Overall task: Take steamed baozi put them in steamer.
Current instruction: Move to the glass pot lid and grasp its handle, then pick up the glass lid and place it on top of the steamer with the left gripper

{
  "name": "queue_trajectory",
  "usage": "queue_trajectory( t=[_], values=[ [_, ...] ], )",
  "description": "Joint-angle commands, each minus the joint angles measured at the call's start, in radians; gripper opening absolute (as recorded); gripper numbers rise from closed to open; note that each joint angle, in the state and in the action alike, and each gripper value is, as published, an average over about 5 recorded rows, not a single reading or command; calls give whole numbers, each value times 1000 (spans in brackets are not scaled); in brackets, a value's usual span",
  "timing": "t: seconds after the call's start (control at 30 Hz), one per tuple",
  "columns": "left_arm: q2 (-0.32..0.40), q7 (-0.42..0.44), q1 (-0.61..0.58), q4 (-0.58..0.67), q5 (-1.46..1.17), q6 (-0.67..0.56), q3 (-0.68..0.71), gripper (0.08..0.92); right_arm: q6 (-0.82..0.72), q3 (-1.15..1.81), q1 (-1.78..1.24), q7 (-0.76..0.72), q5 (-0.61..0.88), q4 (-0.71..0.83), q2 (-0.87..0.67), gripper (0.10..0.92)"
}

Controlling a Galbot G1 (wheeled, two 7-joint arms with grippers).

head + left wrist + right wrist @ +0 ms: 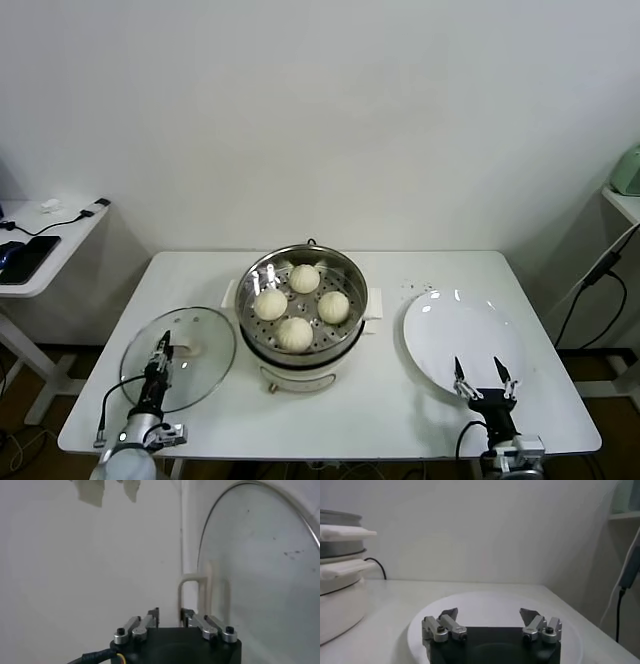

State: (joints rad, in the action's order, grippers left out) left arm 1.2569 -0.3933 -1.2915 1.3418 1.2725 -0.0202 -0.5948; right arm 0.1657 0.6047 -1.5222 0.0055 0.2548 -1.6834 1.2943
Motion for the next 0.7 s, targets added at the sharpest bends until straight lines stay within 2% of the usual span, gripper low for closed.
queue_trajectory(
  t=[0.03,0.23,0.4,0.57,0.7],
  values=[
    [-5,0,-1,31,-12,0,-13,285,1,3,1,-1,-4,-2,5,823],
    [-52,44,-54,174,-79,2,-57,139,2,6,-1,0,-7,-7,6,823],
    [-135,117,-122,325,-169,11,-102,128,-3,7,2,4,-13,-14,2,823],
    [-230,297,-164,489,-333,91,-144,128,-13,6,6,10,-30,-14,0,823],
    [-270,424,-154,621,-423,203,-166,128,-15,3,6,13,-39,-15,0,823]
  ],
)
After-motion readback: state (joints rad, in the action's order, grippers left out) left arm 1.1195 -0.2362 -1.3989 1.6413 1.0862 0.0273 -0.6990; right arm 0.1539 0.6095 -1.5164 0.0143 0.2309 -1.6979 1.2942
